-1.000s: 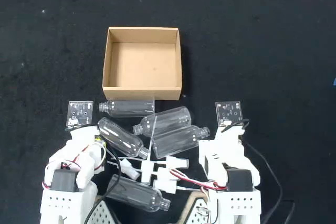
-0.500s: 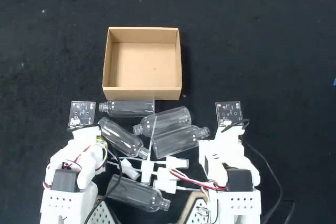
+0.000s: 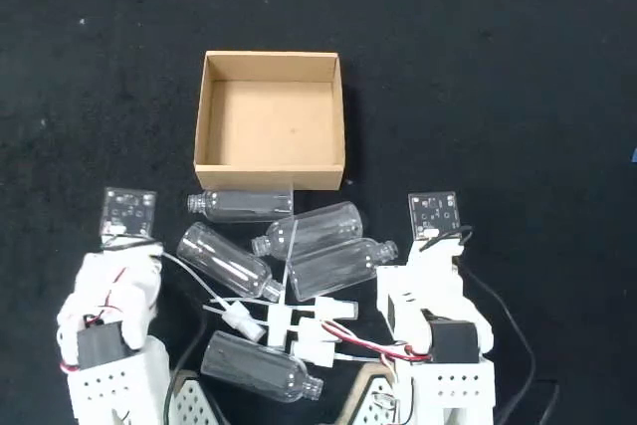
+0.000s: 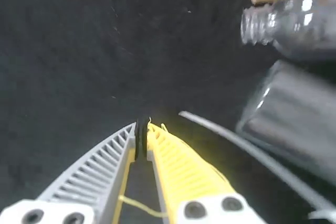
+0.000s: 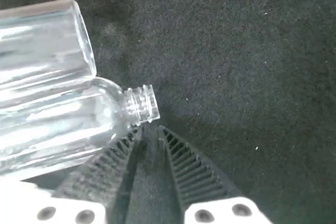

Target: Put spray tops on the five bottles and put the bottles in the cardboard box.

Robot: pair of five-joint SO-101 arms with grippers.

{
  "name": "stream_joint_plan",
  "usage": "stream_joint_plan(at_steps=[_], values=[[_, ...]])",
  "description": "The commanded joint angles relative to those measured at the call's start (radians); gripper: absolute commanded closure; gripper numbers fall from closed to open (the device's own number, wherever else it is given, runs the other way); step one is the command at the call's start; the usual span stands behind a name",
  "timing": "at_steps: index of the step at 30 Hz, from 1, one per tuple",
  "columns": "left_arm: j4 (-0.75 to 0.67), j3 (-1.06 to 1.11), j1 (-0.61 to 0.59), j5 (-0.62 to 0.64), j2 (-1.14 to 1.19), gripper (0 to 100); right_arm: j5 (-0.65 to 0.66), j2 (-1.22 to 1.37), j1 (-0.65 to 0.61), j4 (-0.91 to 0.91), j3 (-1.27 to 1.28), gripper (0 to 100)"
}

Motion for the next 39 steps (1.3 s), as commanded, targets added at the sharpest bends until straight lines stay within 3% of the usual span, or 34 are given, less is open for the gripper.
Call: stream_joint_plan(at_steps=[1,4,10,16,20,26,32,39], values=[[-0.02,-0.12,-0.042,-0.224,-0.008,97,0.002,-0.094,-0.017,0.021,-0.001,98.7],[0.041,-0.239,-0.028,-0.199,-0.006,95,0.002,-0.094,-0.017,0.021,-0.001,98.7],[0.137,-0.456,0.047,-0.196,0.069,72,0.002,-0.094,-0.017,0.021,-0.001,98.7],[0.135,-0.647,0.064,-0.195,0.491,75,0.002,-0.094,-0.017,0.021,-0.001,98.7],[0.153,-0.802,0.073,-0.077,0.781,75,0.002,-0.094,-0.017,0.021,-0.001,98.7],[0.23,-0.949,0.265,-0.035,1.085,75,0.002,-0.094,-0.017,0.021,-0.001,98.7],[0.219,-0.97,0.354,-0.035,1.277,75,0.002,-0.094,-0.017,0.021,-0.001,98.7],[0.069,-0.889,0.263,-0.043,1.304,75,0.002,-0.094,-0.017,0.021,-0.001,98.7]])
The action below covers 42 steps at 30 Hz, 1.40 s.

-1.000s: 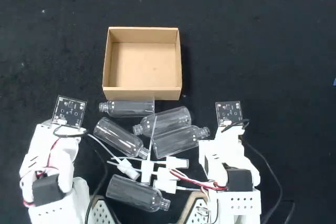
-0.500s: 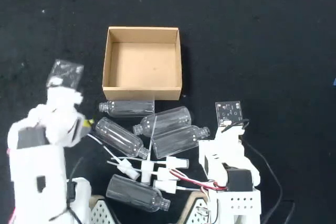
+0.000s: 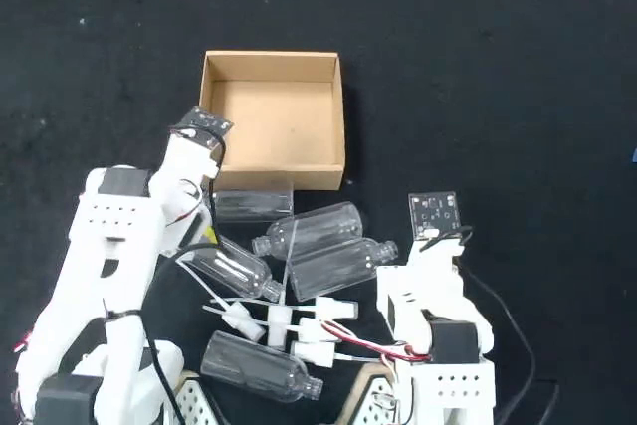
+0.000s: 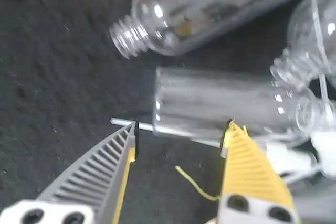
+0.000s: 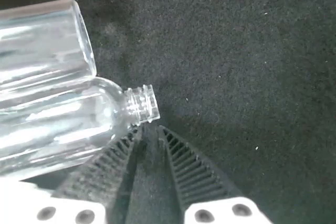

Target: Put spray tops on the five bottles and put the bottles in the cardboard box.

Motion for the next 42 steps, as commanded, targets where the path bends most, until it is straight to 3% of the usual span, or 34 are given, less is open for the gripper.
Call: stream_joint_plan(at_steps=[1,11,15,18,23,27,33,37,42], values=[[-0.078,0.025,-0.096,-0.002,0.002,75,0.002,-0.094,-0.017,0.021,-0.001,98.7],[-0.077,0.012,-0.406,-0.216,0.002,75,0.002,-0.094,-0.017,0.021,-0.001,98.7],[-0.072,-0.059,-0.498,-0.249,0.002,75,0.002,-0.094,-0.017,0.021,-0.001,98.7],[0.034,-0.15,-0.487,-0.245,0.002,75,0.002,-0.094,-0.017,0.021,-0.001,98.7],[0.192,-0.246,-0.286,-0.112,0.012,75,0.002,-0.094,-0.017,0.021,-0.001,98.7],[0.078,-0.205,-0.143,0.028,0.014,75,0.002,-0.094,-0.017,0.021,-0.001,98.7],[-0.118,-0.038,-0.111,0.15,0.014,75,0.002,-0.094,-0.017,0.021,-0.001,98.7],[-0.198,0.074,-0.183,0.147,0.014,75,0.002,-0.094,-0.017,0.021,-0.001,98.7],[-0.262,0.097,-0.412,0.087,0.014,75,0.002,-0.094,-0.017,0.021,-0.001,98.7]])
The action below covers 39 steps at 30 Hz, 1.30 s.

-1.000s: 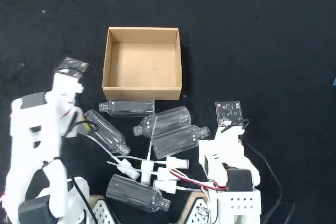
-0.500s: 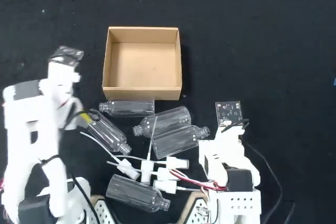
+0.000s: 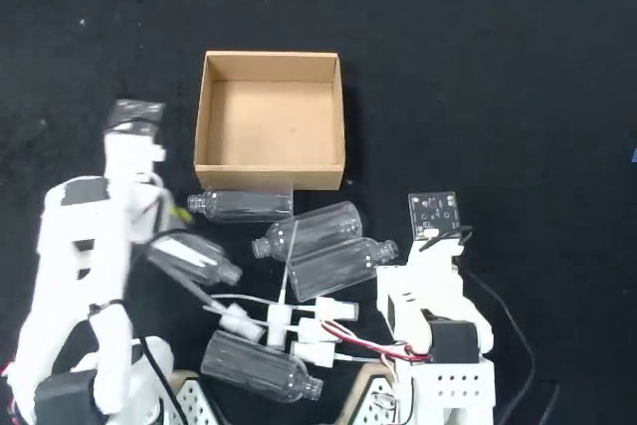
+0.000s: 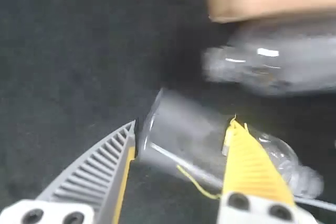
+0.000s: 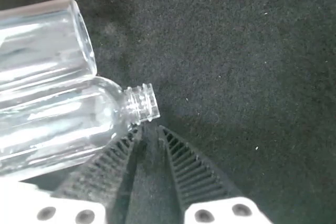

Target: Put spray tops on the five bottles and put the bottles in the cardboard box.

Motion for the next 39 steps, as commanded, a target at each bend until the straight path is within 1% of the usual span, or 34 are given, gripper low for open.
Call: stream_joint_plan(at_steps=[1,5,8,11,13,15,18,19,21,23,26,28,30,31,35,39], values=[[-0.046,0.002,-0.214,-0.089,0.002,75,0.002,-0.094,-0.017,0.021,-0.001,98.7],[-0.049,0.001,-0.348,-0.245,0.002,75,0.002,-0.094,-0.017,0.021,-0.001,98.7],[-0.041,-0.03,-0.421,-0.347,-0.003,75,0.002,-0.094,-0.017,0.021,-0.001,98.7],[-0.037,-0.099,-0.456,-0.397,-0.009,75,0.002,-0.094,-0.017,0.021,-0.001,98.7],[0.029,-0.182,-0.455,-0.414,-0.011,75,0.002,-0.094,-0.017,0.021,-0.001,98.7],[0.157,-0.286,-0.41,-0.451,-0.003,75,0.002,-0.094,-0.017,0.021,-0.001,98.7],[0.364,-0.401,-0.294,-0.557,0.0,75,0.002,-0.094,-0.017,0.021,-0.001,98.7],[0.413,-0.421,-0.242,-0.594,0.0,75,0.002,-0.094,-0.017,0.021,-0.001,98.7],[0.457,-0.424,-0.145,-0.643,0.0,75,0.002,-0.094,-0.017,0.021,-0.001,98.7],[0.442,-0.392,-0.065,-0.672,0.0,75,0.002,-0.094,-0.017,0.021,-0.001,98.7],[0.407,-0.314,0.016,-0.733,0.0,74,0.002,-0.094,-0.017,0.021,-0.001,98.7],[0.385,-0.266,0.053,-0.763,0.002,70,0.002,-0.094,-0.017,0.021,-0.001,98.7],[0.333,-0.222,0.067,-0.767,0.002,65,0.002,-0.094,-0.017,0.021,-0.001,98.7],[0.293,-0.199,0.067,-0.767,0.002,64,0.002,-0.094,-0.017,0.021,-0.001,98.7],[0.117,-0.113,0.045,-0.773,0.002,67,0.002,-0.094,-0.017,0.021,-0.001,98.7],[0.002,-0.035,0.027,-0.775,0.002,67,0.002,-0.094,-0.017,0.021,-0.001,98.7]])
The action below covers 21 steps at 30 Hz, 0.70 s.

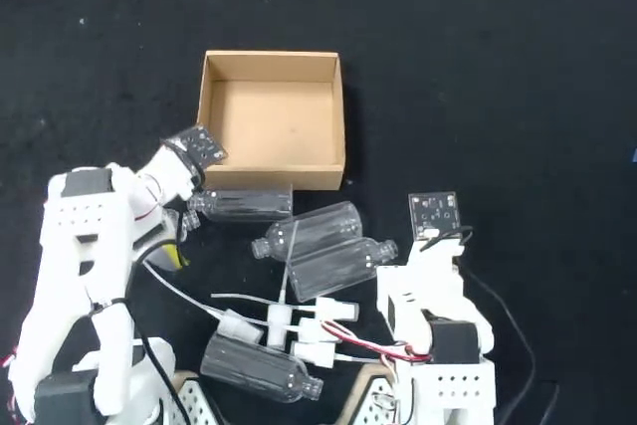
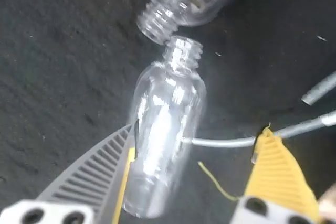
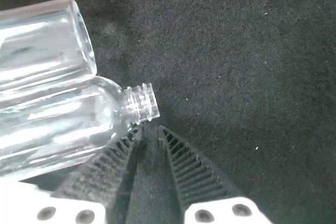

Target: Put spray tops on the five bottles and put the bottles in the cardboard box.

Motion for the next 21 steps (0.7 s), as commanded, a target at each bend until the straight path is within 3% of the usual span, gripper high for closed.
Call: stream_joint_plan(at_steps=[1,9,21], values=[[-0.123,0.048,-0.031,-0.011,-0.002,67,0.002,-0.094,-0.017,0.021,-0.001,98.7],[-0.236,0.119,-0.134,-0.092,-0.002,67,0.002,-0.094,-0.017,0.021,-0.001,98.7],[-0.39,0.236,-0.105,-0.087,-0.002,67,0.002,-0.094,-0.017,0.021,-0.001,98.7]])
